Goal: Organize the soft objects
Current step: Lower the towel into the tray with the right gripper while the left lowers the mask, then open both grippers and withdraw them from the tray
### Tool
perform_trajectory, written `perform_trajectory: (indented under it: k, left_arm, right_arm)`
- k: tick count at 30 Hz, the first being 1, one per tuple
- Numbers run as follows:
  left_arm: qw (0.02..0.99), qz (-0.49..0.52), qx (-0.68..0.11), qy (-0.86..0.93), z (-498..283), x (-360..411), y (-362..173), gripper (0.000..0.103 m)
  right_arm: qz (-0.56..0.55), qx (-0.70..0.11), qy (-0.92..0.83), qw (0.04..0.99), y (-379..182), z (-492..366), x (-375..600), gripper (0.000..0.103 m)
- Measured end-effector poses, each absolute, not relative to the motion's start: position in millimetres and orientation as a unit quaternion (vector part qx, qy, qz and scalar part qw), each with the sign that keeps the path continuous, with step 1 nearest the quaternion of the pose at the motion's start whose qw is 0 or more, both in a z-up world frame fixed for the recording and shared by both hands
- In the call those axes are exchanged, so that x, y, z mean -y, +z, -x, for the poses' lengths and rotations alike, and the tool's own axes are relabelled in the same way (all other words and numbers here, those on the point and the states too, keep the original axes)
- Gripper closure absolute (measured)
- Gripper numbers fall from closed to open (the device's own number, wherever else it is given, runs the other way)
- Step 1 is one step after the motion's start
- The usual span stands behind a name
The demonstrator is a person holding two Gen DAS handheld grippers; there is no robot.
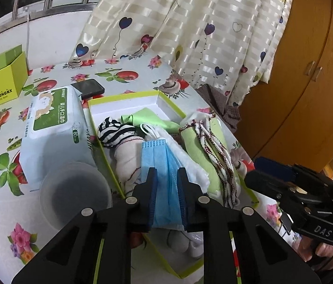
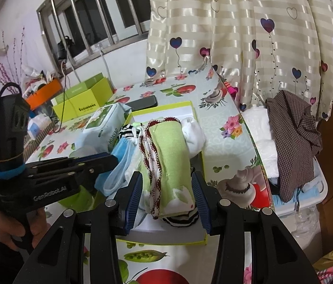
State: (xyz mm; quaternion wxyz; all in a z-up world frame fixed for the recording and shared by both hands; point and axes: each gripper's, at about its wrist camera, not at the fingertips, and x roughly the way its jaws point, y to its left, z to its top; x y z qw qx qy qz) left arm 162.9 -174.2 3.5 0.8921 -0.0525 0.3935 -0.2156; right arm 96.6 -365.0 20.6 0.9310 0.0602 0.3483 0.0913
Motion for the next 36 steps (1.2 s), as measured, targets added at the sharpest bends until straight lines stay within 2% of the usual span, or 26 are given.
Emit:
perform_trajectory:
  k: [8, 11, 17, 36]
  left_arm:
    - [0.897, 0.049, -0.391, -0.201, -150.4, 167.1, 13.1, 0.085]
    - [0.901, 0.042, -0.385, -0.195, -138.9, 164.9, 19.2, 0.085]
    - [0.91, 0.032, -0.376, -0.171, -114.8, 155.4, 29.7, 0.085]
    - [0.923, 0.011, -0.37, -0.108, -47.4, 120.1, 27.0, 0.085]
  right_arm:
    - [-0.046, -0.347, 0.088, 0.933, 28.4, -85.2, 355.8, 0.06]
    - [-0.033, -0.348, 0.087, 0.933, 31.8, -79.0, 346.9, 0.05]
    - [-0.01, -0.347, 0.09, 0.933, 37.7, -62.4, 330.7, 0.039]
    - [0.036, -0.374, 0.103, 0.921, 21.7, -24.4, 280.1, 0.035]
